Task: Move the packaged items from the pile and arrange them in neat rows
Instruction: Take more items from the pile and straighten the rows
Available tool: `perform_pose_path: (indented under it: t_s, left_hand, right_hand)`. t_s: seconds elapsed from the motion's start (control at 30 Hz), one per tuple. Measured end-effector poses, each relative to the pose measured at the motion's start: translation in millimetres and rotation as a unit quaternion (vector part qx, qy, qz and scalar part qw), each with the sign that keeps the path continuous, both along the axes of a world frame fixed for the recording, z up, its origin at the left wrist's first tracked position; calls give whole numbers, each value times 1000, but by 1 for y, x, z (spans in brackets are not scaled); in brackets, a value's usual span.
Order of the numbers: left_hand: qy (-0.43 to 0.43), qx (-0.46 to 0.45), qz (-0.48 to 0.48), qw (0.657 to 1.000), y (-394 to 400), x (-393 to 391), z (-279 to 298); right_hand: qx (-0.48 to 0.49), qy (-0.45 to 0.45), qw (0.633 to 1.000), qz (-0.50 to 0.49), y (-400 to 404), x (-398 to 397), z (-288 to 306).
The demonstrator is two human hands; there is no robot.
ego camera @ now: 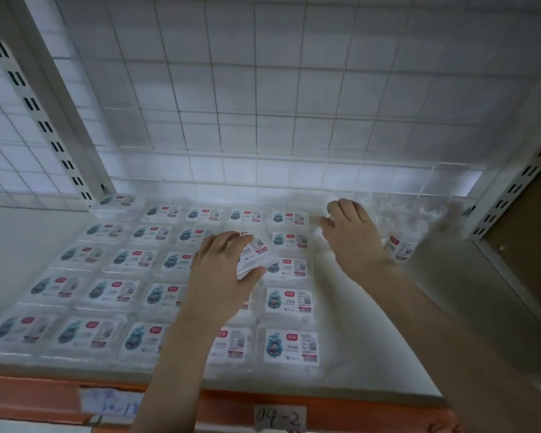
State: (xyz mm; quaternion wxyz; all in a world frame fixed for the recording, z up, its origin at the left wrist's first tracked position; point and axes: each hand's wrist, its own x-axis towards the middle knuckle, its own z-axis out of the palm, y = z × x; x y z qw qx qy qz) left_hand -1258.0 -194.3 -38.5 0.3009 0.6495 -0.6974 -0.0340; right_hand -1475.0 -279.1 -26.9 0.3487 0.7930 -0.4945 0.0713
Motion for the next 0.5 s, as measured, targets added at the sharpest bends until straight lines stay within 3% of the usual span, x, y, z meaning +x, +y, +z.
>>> perform_pose_path:
  t_s: [0.07, 0.2, 0.37, 0.5]
  left_hand:
    - [-3, 6, -17, 1000, -3, 12, 0]
    - [0, 4, -50, 999, -9, 28, 1]
    - [-13, 16, -101, 995, -13, 38, -3]
    - [-15, 27, -129, 991, -9, 46, -3]
  right_hand:
    - [4, -26, 998, -58, 4, 6, 9]
    - [-45, -230, 968, -87, 24, 18, 16]
    - [61, -488, 860, -135, 55, 39, -4]
    - [85, -531, 813, -223, 56, 41, -13]
